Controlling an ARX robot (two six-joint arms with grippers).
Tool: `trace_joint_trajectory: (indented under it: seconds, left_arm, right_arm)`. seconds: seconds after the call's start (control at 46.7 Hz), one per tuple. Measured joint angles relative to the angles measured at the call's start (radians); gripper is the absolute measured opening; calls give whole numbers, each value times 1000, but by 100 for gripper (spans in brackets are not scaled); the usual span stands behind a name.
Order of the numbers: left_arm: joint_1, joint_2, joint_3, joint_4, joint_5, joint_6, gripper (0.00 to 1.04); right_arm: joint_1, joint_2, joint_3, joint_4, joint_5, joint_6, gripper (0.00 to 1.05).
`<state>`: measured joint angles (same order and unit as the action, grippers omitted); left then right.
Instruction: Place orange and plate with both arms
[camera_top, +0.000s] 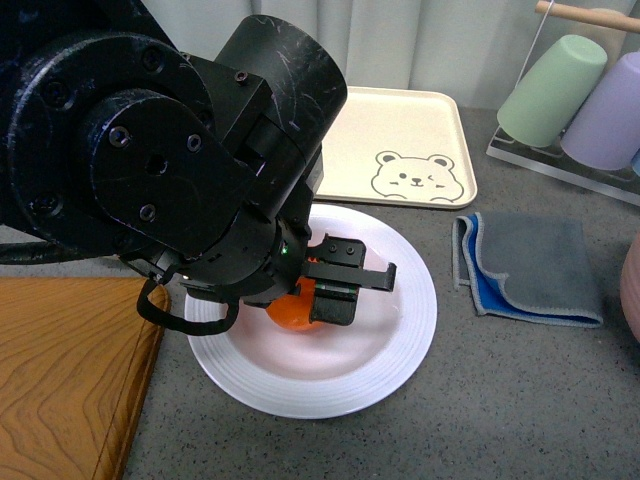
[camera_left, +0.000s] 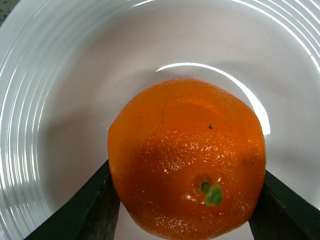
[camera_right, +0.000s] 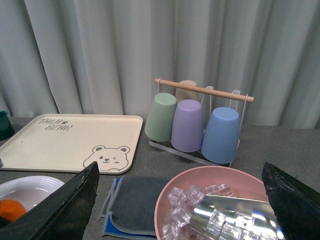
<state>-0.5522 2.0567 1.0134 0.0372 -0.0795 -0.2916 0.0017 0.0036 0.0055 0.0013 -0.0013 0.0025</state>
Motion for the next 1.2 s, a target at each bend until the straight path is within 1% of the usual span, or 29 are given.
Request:
trace_joint_trajectory:
  seconds: [0.021, 0.043, 0.107, 0.171, 0.235, 0.278, 0.342, 0.599, 0.621, 0.642, 0.663, 0.706, 0.749, 0.771, 0.792, 0.813, 0.856, 0.878, 0.92, 0.942, 0.985, 1.07, 1.177, 1.199]
  left_arm:
    - [0, 0, 0, 2, 0, 0, 58]
    - [0, 0, 0, 3, 1, -1, 61]
    - [0, 0, -1, 9, -1, 2, 74]
    - [0, 0, -3, 13, -4, 1, 85]
    - [0, -3, -5, 14, -5, 2, 92]
    - [0, -12, -11, 15, -10, 3, 100]
    - [0, -41, -21, 14, -16, -1, 97]
    - [-7, -186, -70, 9, 0, 20, 98]
    - [-14, -187, -86, 56, -40, 44, 97]
    - [-17, -187, -121, 163, -113, 64, 93]
    - [-17, -185, -139, 219, -150, 76, 92]
    - [-17, -180, -200, 393, -256, 129, 86]
    - [-9, -178, -301, 617, -347, 181, 79]
    - [-5, -178, -328, 672, -362, 190, 77]
    - [6, -180, -382, 782, -381, 203, 73]
    - [13, -181, -407, 834, -386, 214, 72]
    - [45, -201, -495, 1034, -390, 236, 65]
    - [52, -209, -512, 1072, -387, 238, 63]
    - [85, -258, -567, 1191, -372, 249, 56]
    - [100, -288, -590, 1234, -365, 256, 52]
    - [120, -334, -621, 1272, -351, 261, 47]
    - [159, -429, -688, 1285, -306, 269, 34]
    - [235, -547, -808, 1241, -233, 276, 9]
    - [245, -566, -819, 1233, -225, 277, 5]
  right_arm:
    - [0, 0, 0, 0, 0, 0, 95]
    - [0, 0, 0, 0, 0, 0, 95]
    - [0, 0, 0, 0, 0, 0, 95]
    - [0, 0, 0, 0, 0, 0, 95]
    - [0, 0, 0, 0, 0, 0, 95]
    - [0, 0, 0, 0, 0, 0, 95]
    - [0, 0, 0, 0, 0, 0, 95]
    - [0, 0, 0, 0, 0, 0, 95]
    - [0, 0, 0, 0, 0, 0, 95]
    - [0, 0, 0, 0, 0, 0, 95]
    - [0, 0, 0, 0, 0, 0, 95]
    - [0, 0, 0, 0, 0, 0, 95]
    - [0, 0, 0, 0, -5, 0, 95]
    - [0, 0, 0, 0, -4, 0, 95]
    - [0, 0, 0, 0, -2, 0, 95]
    - [0, 0, 0, 0, -1, 0, 95]
    - [0, 0, 0, 0, 1, 0, 95]
    - [0, 0, 0, 0, 1, 0, 95]
    - [0, 0, 0, 0, 2, 0, 95]
    - [0, 0, 0, 0, 2, 0, 95]
    - [0, 0, 0, 0, 1, 0, 95]
    - [0, 0, 0, 0, 0, 0, 95]
    - [0, 0, 0, 0, -1, 0, 95]
    - [0, 0, 0, 0, 0, 0, 95]
